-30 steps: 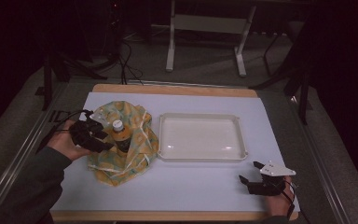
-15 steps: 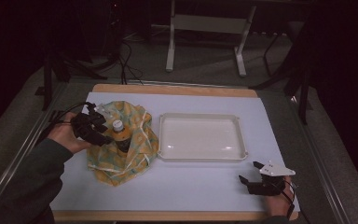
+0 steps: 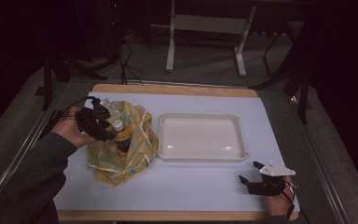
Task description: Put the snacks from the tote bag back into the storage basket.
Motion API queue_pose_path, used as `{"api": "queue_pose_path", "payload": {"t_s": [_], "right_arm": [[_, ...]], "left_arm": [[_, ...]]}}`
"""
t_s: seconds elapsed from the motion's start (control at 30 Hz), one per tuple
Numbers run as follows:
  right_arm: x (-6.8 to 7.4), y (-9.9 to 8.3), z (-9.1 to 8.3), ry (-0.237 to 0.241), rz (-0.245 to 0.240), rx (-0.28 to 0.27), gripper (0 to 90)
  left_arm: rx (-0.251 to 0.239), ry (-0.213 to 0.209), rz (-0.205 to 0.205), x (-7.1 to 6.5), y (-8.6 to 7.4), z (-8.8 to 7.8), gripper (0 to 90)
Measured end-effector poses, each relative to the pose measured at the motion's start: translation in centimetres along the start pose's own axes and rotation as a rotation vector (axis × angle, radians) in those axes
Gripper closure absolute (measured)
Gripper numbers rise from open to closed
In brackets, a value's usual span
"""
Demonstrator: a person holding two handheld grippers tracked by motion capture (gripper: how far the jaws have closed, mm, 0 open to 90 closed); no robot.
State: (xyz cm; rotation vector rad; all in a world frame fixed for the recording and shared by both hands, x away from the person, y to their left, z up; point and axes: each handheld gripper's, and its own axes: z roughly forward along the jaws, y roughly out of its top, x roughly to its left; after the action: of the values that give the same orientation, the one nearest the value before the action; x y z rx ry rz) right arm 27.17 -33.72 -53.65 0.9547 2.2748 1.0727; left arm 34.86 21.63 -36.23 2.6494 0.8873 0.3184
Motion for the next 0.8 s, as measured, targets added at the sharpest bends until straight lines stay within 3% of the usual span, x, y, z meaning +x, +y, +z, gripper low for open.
{"api": "queue_pose_path", "payload": {"t_s": [0.8], "right_arm": [[0.0, 0.0, 0.0, 0.001, 0.001, 0.001, 17.5]], "left_arm": [[0.038, -0.01, 0.004, 0.4, 2.3, 0.4, 50.3]]}}
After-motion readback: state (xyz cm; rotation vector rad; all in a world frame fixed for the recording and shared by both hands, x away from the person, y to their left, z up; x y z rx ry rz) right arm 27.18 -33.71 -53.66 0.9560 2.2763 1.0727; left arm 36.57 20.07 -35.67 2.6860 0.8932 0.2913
